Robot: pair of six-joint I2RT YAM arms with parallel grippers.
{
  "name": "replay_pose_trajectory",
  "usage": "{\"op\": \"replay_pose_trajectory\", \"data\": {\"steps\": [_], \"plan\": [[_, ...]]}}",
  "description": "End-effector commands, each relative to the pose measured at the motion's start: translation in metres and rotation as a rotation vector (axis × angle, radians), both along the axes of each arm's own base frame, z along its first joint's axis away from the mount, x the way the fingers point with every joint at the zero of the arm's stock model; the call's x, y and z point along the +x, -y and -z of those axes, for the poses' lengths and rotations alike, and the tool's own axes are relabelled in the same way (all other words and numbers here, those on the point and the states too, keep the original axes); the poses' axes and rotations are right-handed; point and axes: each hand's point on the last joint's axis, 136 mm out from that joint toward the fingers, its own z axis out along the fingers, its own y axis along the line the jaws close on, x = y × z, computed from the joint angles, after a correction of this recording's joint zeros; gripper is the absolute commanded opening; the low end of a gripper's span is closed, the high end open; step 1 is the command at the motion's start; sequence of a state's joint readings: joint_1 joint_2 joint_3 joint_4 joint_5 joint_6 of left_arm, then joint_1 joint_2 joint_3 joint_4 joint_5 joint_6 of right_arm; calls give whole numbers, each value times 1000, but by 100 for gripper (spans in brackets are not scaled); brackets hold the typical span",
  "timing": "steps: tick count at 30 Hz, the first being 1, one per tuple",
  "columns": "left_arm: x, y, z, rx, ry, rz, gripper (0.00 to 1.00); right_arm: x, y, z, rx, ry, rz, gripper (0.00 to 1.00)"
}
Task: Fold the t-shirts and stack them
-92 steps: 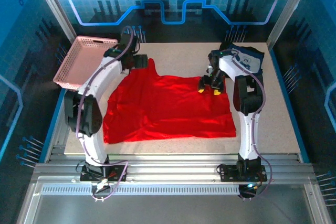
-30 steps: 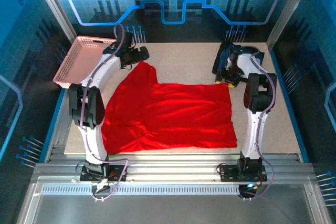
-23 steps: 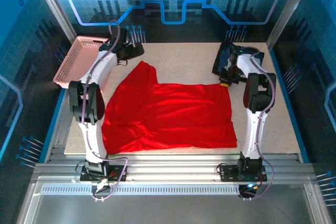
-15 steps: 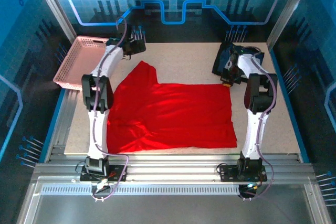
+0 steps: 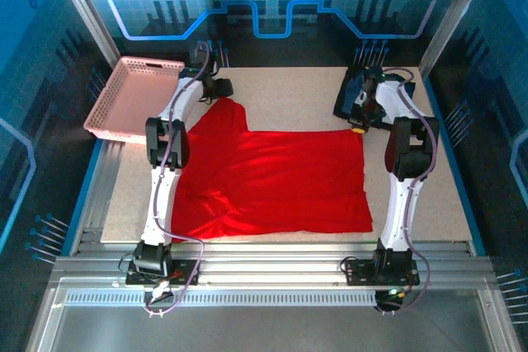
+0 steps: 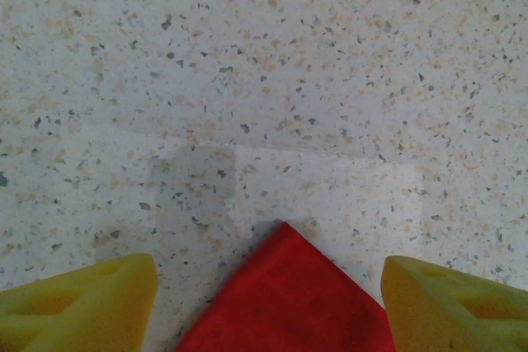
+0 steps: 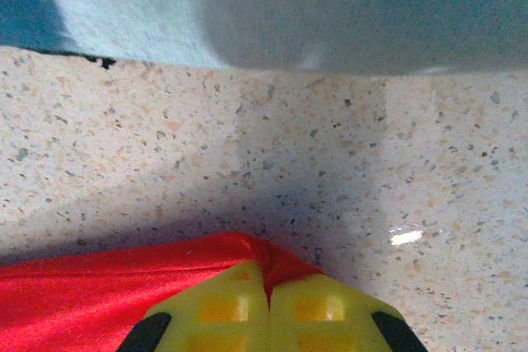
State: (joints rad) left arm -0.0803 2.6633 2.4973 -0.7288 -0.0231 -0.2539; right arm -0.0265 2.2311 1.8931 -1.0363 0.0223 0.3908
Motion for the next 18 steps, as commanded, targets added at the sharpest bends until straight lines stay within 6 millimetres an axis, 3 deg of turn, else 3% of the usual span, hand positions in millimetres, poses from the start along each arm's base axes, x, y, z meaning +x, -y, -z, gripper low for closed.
{"op": "replay_pose_trajectory", "data": {"steps": [1, 9, 18], "plan": [[5, 3, -10, -26, 15, 25, 69, 0, -3, -7, 0, -5, -21, 0], [-1, 9, -2, -64, -27, 13, 64, 6, -8, -11, 16, 11, -32, 0], [-26, 9, 36, -107, -183, -59, 65, 13, -10, -23, 29, 44, -52, 0]]}}
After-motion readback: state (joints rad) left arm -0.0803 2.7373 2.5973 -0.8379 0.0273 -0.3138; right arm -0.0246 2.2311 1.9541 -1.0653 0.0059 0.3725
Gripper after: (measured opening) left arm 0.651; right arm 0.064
